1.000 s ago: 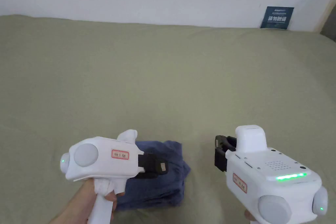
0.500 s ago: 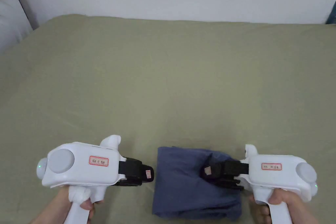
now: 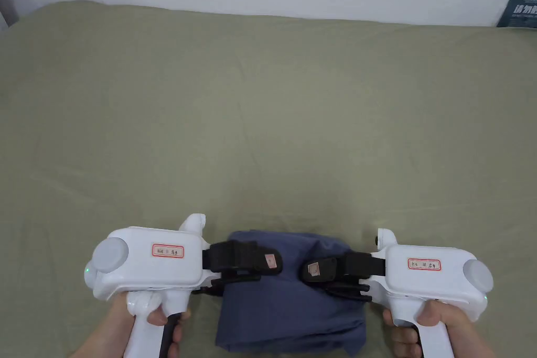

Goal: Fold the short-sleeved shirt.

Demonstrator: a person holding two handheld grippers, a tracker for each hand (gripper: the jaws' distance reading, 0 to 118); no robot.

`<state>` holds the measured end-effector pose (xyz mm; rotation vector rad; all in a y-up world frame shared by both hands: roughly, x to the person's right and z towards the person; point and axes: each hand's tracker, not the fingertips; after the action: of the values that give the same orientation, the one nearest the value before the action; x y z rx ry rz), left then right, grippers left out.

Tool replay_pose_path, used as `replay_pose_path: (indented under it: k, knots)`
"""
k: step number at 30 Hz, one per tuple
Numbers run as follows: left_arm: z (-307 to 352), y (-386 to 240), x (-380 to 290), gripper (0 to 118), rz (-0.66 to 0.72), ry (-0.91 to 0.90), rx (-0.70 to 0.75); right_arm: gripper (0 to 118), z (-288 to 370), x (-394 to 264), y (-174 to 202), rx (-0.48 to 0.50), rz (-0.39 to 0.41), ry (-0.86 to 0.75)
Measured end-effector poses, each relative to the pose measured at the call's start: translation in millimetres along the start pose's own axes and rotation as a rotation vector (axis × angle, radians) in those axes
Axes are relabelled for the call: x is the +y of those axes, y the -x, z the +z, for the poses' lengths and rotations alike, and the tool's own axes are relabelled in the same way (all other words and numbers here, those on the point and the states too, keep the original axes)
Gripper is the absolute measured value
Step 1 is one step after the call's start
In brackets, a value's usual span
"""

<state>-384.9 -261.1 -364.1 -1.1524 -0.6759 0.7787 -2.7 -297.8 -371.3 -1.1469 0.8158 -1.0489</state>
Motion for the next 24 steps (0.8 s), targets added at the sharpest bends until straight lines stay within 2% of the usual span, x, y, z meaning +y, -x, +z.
replay_pose_path:
  k: [1,2,3,4,5,6,7,8,10,11,13,14,15,17,24]
  knots:
    - [-1.9,1.9,0.5,26,-0.017,-0.002,0.100,0,0.3,-0.2,-0.1,0.002,-0.004,-0.002]
    - [-4.2,5.8,-1.7,27,-0.011,0.011,0.104,0,0.5,-0.4,0.6,0.001,-0.004,-0.002]
    - [-2.8,9.4,-1.7,27,0.022,0.016,0.020,0,0.5,-1.3,4.5,-0.030,0.011,0.000]
    - [0.8,8.1,0.9,27,0.039,0.011,0.028,0,3.0,-1.6,10.7,-0.049,0.028,-0.010]
    - [-0.8,0.6,-1.3,27,0.034,0.011,0.036,0,6.3,-3.7,23.3,-0.132,0.063,-0.033]
    - [-1.1,-2.9,-1.6,27,0.010,0.013,0.055,0,11.1,-7.3,38.2,-0.204,0.142,-0.064]
    - [-0.4,-5.9,-0.5,27,-0.012,0.013,0.083,0,19.7,-15.4,60.6,-0.303,0.292,-0.129]
    - [0.1,-7.9,0.7,27,-0.004,0.017,0.083,0,29.7,-26.2,83.2,-0.455,0.479,-0.242]
    - [1.1,-14.0,0.9,27,-0.013,0.020,0.095,0,42.0,-59.5,118.0,-0.806,0.772,-0.572]
    - [1.6,-17.5,1.4,27,-0.028,0.023,0.109,0,51.6,-74.0,128.7,-0.874,0.858,-0.719]
    - [2.9,-23.4,0.7,27,-0.036,0.023,0.124,0,67.4,-87.4,141.6,-0.915,0.878,-0.900]
    - [3.8,-26.5,0.7,27,-0.041,0.024,0.129,0,73.1,-91.2,147.9,-0.956,0.919,-0.964]
    - [5.3,-30.9,0.8,27,-0.050,0.023,0.140,0,77.1,-91.3,151.6,-1.019,0.948,-0.997]
    - [8.1,-38.0,1.0,27,-0.064,0.023,0.149,0,84.2,-88.9,155.9,-1.063,0.975,-1.012]
    - [31.4,-56.0,11.9,27,-0.114,0.016,0.191,0,91.1,-90.7,167.1,-1.021,0.907,-1.044]
